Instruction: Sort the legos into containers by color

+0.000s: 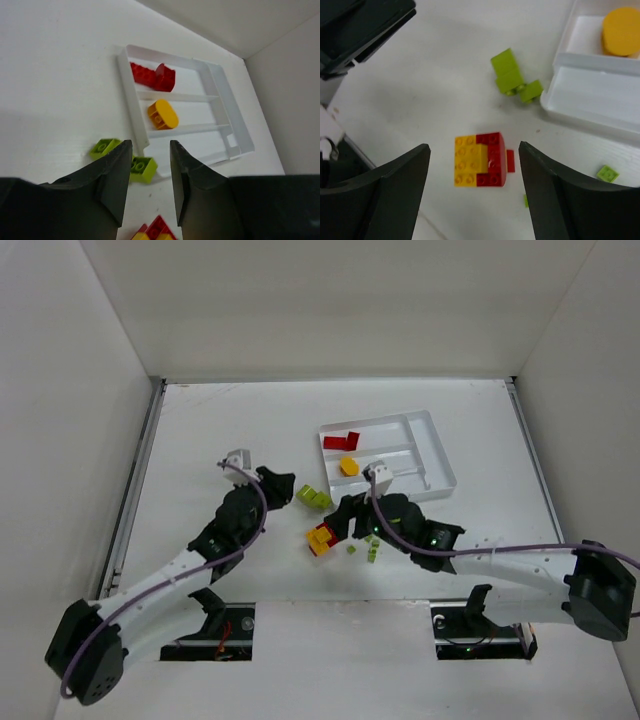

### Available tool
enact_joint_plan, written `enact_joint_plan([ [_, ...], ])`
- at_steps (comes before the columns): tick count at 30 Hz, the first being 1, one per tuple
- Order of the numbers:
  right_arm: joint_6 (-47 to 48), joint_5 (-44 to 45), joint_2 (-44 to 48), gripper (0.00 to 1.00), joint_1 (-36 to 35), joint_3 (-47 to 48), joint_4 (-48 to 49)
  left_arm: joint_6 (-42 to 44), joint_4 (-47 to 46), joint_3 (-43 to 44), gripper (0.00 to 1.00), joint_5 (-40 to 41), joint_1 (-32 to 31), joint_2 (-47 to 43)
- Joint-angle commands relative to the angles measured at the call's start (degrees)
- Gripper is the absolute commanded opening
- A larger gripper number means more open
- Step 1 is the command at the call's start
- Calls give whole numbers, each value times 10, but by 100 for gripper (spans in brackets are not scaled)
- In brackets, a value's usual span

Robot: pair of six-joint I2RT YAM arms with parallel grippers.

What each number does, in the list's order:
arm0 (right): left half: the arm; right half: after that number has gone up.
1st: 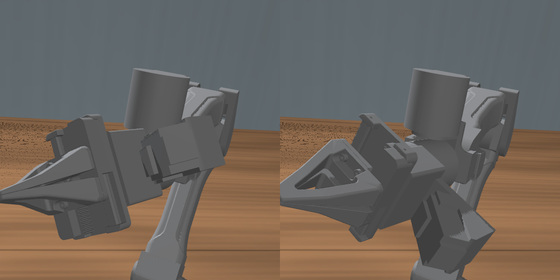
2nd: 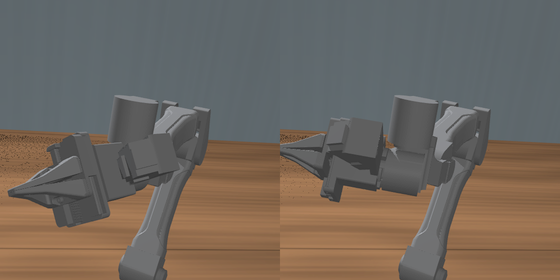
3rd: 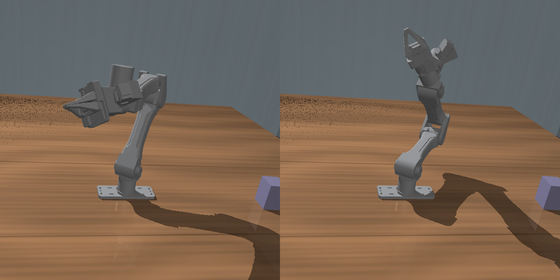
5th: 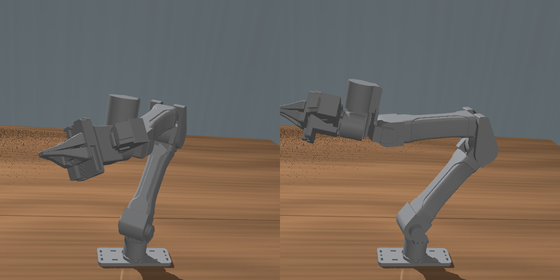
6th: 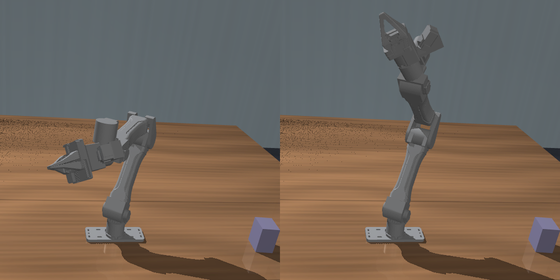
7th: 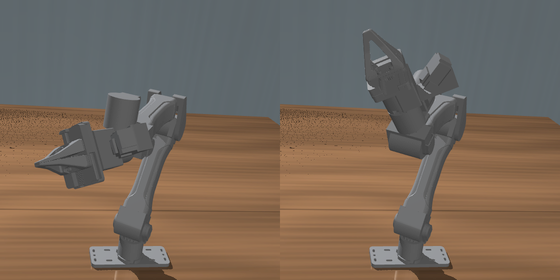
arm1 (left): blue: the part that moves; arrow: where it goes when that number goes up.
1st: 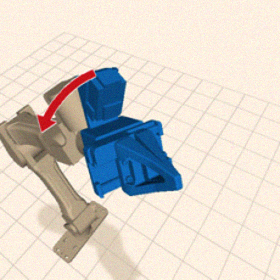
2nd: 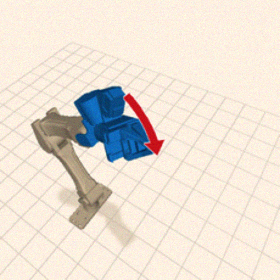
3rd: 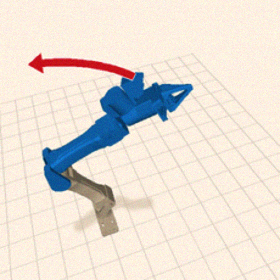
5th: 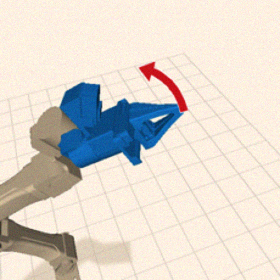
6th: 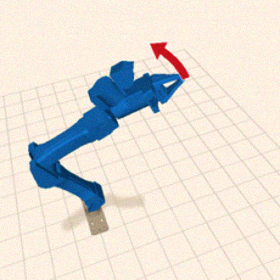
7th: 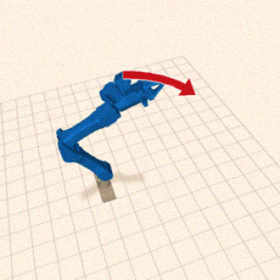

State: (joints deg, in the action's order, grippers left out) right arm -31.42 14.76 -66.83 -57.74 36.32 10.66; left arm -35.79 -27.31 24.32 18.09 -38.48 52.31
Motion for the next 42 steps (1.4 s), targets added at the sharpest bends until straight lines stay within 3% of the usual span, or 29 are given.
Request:
enact_joint_plan([
  [1,35,29,-17,78,-50,29,-52,-37,74,-50,34,54,-15,-83],
  [7,40,52,-73,61,-80,67,-92,-99,150,-96,36,67,-42,-113],
  [22,58,77,-153,60,-113,123,-119,-118,168,-103,40,80,-61,-96],
  [28,59,90,-186,47,-113,135,-129,-119,165,-103,42,75,-60,-94],
  [33,67,94,-201,47,-110,144,-129,-119,166,-100,43,68,-60,-95],
  [34,67,94,-202,42,-110,146,-130,-118,166,-100,44,67,-60,-95],
  [37,63,105,-184,29,-108,145,-127,-119,164,-100,48,64,-59,-94],
  [42,51,78,-124,27,-74,135,-111,-114,140,-101,61,63,-60,-100],
])
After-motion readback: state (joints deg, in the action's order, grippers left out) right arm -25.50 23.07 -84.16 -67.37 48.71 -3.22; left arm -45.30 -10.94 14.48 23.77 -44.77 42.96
